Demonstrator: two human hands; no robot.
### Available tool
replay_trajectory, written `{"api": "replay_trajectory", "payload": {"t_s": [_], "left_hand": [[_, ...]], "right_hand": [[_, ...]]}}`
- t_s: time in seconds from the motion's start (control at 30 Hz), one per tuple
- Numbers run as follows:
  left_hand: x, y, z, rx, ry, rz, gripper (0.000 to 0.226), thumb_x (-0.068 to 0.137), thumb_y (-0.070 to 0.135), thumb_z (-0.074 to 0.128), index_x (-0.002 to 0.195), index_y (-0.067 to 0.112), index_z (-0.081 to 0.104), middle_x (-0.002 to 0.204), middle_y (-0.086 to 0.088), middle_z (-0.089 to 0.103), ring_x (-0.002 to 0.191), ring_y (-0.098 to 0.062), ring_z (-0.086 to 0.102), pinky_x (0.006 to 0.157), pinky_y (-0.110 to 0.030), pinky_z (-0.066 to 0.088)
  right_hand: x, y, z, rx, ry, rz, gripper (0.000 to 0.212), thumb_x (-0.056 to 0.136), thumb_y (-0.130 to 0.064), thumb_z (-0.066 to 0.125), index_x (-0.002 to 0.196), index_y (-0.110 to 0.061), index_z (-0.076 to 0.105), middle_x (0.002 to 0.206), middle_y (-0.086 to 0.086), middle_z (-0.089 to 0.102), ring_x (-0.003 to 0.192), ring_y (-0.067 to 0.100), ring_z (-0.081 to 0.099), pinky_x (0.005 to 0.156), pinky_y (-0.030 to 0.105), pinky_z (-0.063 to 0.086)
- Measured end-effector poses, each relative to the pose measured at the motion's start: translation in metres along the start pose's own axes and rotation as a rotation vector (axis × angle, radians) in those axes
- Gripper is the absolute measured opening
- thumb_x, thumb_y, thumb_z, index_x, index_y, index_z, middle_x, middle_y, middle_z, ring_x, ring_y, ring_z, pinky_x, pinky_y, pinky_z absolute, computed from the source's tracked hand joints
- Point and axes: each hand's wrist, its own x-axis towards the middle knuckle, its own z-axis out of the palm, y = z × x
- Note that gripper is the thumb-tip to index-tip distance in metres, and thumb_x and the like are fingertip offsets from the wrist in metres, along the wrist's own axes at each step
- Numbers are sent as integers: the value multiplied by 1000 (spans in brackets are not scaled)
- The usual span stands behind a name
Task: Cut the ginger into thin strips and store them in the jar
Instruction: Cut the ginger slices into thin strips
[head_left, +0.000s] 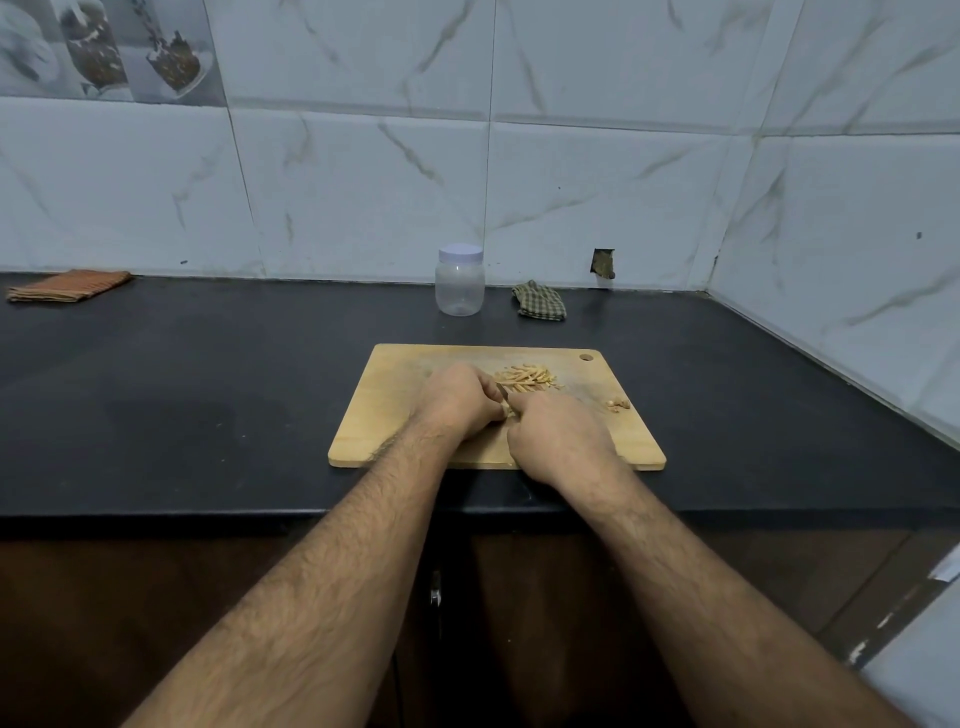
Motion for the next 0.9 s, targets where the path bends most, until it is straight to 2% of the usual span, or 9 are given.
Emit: {"api": "replay_trajectory", "payload": {"t_s": [0.1, 0.2, 0.43, 0.5, 0.63, 0.73, 0.9], "left_hand": [[0, 1, -1, 14, -8, 12, 1, 80, 25, 76, 80, 26, 75, 76, 14, 67, 61, -6, 52, 57, -20, 41], [0, 1, -1, 20, -11, 19, 5, 81, 27, 75, 85, 25, 77, 73, 14, 66, 57, -5, 51, 50, -19, 37], [0, 4, -3, 53, -25, 24, 7, 82, 26, 75, 89, 25, 77, 79, 10, 69, 54, -6, 50, 48, -18, 36], [-2, 5, -3, 73, -25, 20, 7, 83, 27, 75, 90, 25, 76, 76, 11, 67, 55, -6, 50, 48, -18, 36], [-3, 8, -3, 83, -7, 20, 6, 83, 26, 75, 89, 26, 75, 89, 10, 71, 62, -9, 53, 54, -20, 40], [-5, 9, -4, 90, 2, 19, 6, 83, 27, 74, 89, 27, 73, 86, 8, 68, 65, -11, 53, 60, -20, 42], [-8, 11, -4, 95, -5, 10, 5, 83, 26, 74, 87, 28, 72, 85, 9, 68, 67, -12, 56, 62, -22, 45]], "right_hand": [[1, -2, 0, -22, 0, 1, 47, 96, -17, 46, 141, -30, 51, 128, 2, 62, 116, 23, 57, 81, 33, 44], [0, -4, -1, -26, -2, 12, 48, 96, -15, 46, 141, -30, 50, 129, 3, 61, 116, 23, 57, 77, 32, 41], [-5, -4, -3, -57, -37, 7, 43, 95, -11, 46, 134, -27, 55, 124, 4, 62, 114, 24, 56, 77, 33, 43], [-9, -3, -5, -53, -37, -2, 45, 96, -11, 46, 136, -29, 53, 127, 5, 61, 116, 24, 55, 80, 33, 44], [-16, 0, -7, -26, -31, 0, 54, 97, -11, 43, 147, -33, 44, 136, 5, 57, 123, 24, 53, 91, 35, 47], [-22, 2, -4, -31, -23, -17, 56, 97, -12, 40, 148, -36, 41, 130, 6, 60, 117, 25, 55, 84, 34, 46], [-33, 7, -2, -5, -30, -12, 58, 96, -10, 42, 148, -36, 39, 124, 5, 61, 110, 24, 57, 73, 32, 44]]}}
